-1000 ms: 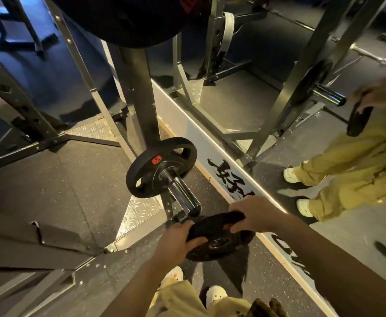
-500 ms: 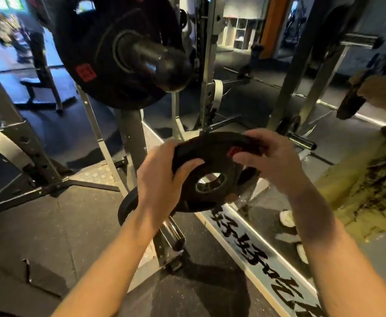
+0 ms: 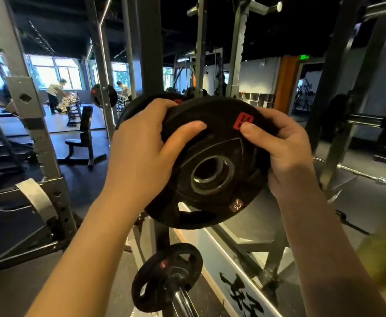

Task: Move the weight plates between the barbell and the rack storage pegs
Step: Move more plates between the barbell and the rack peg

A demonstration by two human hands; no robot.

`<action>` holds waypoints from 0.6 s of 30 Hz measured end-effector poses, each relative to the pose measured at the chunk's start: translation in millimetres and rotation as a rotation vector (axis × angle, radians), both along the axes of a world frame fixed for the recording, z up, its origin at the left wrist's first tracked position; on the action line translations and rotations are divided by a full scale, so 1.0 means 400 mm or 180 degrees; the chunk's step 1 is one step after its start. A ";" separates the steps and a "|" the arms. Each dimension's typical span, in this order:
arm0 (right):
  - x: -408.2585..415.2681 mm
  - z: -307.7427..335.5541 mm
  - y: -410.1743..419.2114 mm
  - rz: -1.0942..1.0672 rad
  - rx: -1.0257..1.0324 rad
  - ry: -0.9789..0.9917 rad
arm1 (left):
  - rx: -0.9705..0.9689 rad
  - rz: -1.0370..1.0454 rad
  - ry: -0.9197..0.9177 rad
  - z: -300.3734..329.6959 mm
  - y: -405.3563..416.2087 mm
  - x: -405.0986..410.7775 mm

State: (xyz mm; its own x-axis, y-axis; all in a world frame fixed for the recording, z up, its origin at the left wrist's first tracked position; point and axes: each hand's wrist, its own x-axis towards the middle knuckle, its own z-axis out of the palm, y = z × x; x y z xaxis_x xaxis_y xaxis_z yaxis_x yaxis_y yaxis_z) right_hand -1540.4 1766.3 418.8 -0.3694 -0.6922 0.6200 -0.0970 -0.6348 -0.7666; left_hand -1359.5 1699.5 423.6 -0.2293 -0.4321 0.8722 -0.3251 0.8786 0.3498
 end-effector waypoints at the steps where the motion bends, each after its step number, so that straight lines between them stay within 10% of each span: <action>1: 0.005 0.006 -0.017 -0.0002 0.0057 -0.0083 | 0.0068 -0.0001 -0.0002 0.003 -0.022 -0.001; 18: 0.003 0.028 -0.220 -0.1510 -0.0905 0.1704 | 0.0253 0.0314 0.1043 -0.112 0.015 -0.045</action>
State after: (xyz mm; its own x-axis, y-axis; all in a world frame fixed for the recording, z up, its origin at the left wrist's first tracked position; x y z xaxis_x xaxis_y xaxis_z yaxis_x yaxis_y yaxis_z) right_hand -1539.3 1678.4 429.9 -0.1865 -0.3218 0.9282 -0.7198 -0.5983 -0.3521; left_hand -1377.5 1705.5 378.8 0.1034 -0.5077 0.8553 -0.2661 0.8145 0.5156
